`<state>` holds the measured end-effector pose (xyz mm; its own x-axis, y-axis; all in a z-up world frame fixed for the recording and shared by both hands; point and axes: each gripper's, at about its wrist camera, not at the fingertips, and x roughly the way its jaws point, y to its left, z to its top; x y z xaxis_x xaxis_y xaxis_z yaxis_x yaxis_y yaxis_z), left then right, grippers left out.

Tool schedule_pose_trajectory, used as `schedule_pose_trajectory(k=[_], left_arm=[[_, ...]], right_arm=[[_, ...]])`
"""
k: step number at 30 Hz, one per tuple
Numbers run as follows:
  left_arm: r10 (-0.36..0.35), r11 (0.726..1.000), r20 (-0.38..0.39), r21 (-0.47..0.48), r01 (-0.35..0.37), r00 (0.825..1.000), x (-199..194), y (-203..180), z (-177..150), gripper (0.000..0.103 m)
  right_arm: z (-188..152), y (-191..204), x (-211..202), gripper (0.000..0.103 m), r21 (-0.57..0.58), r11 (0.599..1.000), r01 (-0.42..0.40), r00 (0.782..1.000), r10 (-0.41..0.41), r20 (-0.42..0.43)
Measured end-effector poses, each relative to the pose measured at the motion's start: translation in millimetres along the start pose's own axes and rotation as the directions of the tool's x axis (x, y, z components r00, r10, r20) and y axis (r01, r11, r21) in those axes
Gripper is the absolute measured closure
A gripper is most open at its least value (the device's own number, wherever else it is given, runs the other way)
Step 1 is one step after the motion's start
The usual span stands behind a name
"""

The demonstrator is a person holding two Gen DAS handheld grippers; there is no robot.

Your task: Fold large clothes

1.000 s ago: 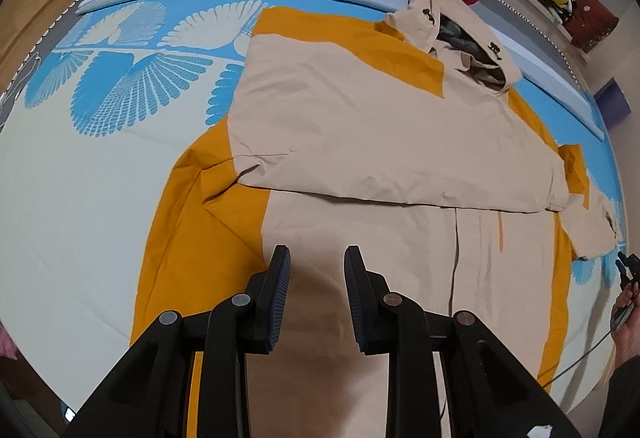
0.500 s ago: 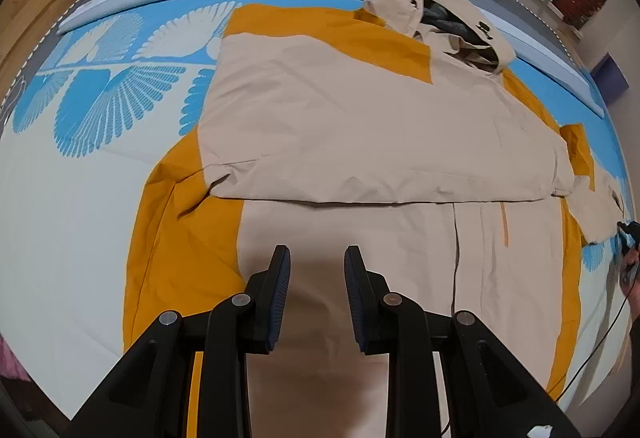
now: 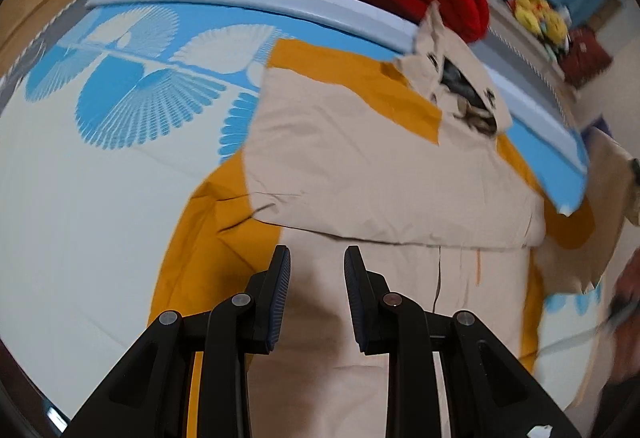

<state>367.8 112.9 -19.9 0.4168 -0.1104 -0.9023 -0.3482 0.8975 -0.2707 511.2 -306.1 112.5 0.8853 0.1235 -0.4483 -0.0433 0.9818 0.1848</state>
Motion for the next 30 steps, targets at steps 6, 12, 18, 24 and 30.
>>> schedule_pose_trajectory(k=[6, 12, 18, 24, 30], left_arm=[[-0.059, 0.993, -0.020, -0.101, 0.056, 0.998, -8.8, 35.8, 15.0, 0.078], [-0.083, 0.989, -0.038, -0.127, 0.078, 0.996, -0.9, 49.1, 19.7, 0.078], [-0.107, 0.988, -0.096, -0.125, 0.095, 0.990, 39.6, 43.3, 24.4, 0.078], [-0.179, 0.957, -0.137, -0.254, 0.140, 0.974, 96.1, 64.6, 27.4, 0.077], [-0.092, 0.985, -0.032, -0.150, 0.086, 0.995, 89.3, 55.5, 30.2, 0.096]], right_arm=[[-99.4, 195.8, 36.5, 0.093, 0.099, 0.883, -0.458, 0.754, 0.445, -0.483], [-128.5, 190.2, -3.0, 0.080, 0.084, 0.941, -0.327, 0.752, 0.313, -0.580], [-127.3, 111.8, -39.2, 0.056, 0.133, 0.982, -0.134, 0.811, 0.186, -0.554], [-182.6, 38.2, -1.0, 0.056, 0.253, 0.967, 0.039, 0.766, 0.134, -0.629], [-201.5, -11.8, 38.8, 0.056, 0.324, 0.931, 0.168, 0.742, 0.097, -0.663]])
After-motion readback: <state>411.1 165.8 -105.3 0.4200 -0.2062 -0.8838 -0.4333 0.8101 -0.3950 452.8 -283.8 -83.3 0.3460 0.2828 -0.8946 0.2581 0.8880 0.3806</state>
